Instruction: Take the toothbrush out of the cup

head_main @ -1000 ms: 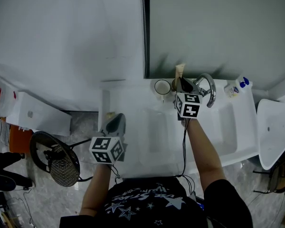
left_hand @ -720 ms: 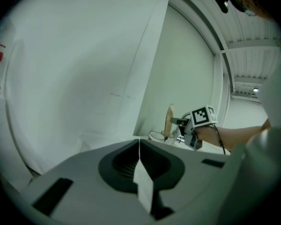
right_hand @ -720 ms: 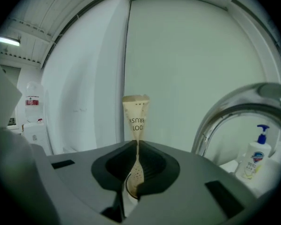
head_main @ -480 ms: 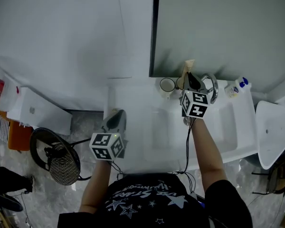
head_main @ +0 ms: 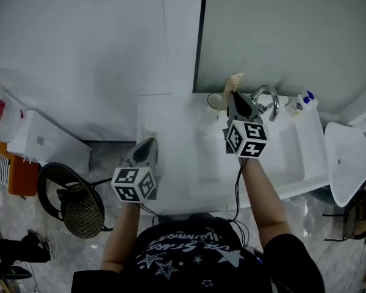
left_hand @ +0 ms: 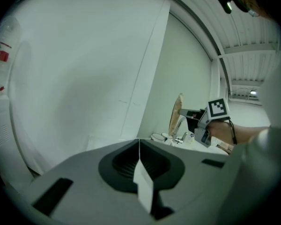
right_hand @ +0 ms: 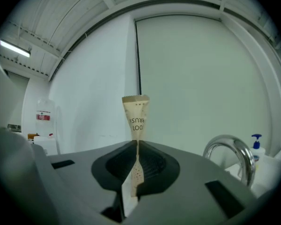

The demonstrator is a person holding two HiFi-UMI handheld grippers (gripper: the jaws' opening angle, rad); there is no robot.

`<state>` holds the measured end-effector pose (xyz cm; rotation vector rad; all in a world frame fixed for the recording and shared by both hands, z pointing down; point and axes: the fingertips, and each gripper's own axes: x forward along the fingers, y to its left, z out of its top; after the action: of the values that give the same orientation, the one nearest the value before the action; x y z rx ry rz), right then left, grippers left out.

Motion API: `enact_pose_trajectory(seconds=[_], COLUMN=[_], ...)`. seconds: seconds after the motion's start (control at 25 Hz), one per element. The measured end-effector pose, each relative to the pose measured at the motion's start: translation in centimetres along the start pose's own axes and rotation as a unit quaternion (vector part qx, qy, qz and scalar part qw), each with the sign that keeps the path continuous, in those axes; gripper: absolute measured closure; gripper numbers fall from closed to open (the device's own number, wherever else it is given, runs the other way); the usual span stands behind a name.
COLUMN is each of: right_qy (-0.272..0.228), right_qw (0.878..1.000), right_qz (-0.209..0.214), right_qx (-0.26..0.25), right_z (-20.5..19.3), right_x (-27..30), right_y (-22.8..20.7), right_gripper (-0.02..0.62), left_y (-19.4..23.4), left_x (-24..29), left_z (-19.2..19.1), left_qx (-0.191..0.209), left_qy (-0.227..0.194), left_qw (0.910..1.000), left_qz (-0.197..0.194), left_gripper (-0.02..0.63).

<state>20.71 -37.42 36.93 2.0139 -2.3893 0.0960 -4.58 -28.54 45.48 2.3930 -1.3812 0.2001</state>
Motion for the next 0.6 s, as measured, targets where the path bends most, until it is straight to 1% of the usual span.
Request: enact_pose_trajectory(seconds=[0.12, 0.24, 0.4, 0.6], right_qy=[0.016, 0.05, 0.1, 0.143], right_qw=[1.0, 0.997, 0.99, 0.981], right_qz=[0.02, 0.043, 0.071, 0.086], right_qx=[0.016, 0.037, 0.067, 0.104], right_z=[-1.3, -3.8, -7.6, -10.9], right_x=[-1.6, -2.7, -3.9, -4.9], right_y=[2.7, 5.8, 9.8, 13.4], right_gripper=[0.568, 0.568, 0.568, 0.568], left_y=[0.2, 0.6, 1.1, 1.9], left_x=[-1.0, -1.9, -2.9, -4.3], left_z=[-0.6, -1.7, -3.3, -4.3], left_qx=[0.002, 0.002, 0.002, -0.001], left_qy=[0.003, 0.013, 0.028, 0.036], left_qw=[1.0, 0.9999, 0.9995, 0.9992], left_qz=[-0.005, -0.008, -0.013, -0.02], left_gripper=[0.586, 0.586, 0.586, 0.586])
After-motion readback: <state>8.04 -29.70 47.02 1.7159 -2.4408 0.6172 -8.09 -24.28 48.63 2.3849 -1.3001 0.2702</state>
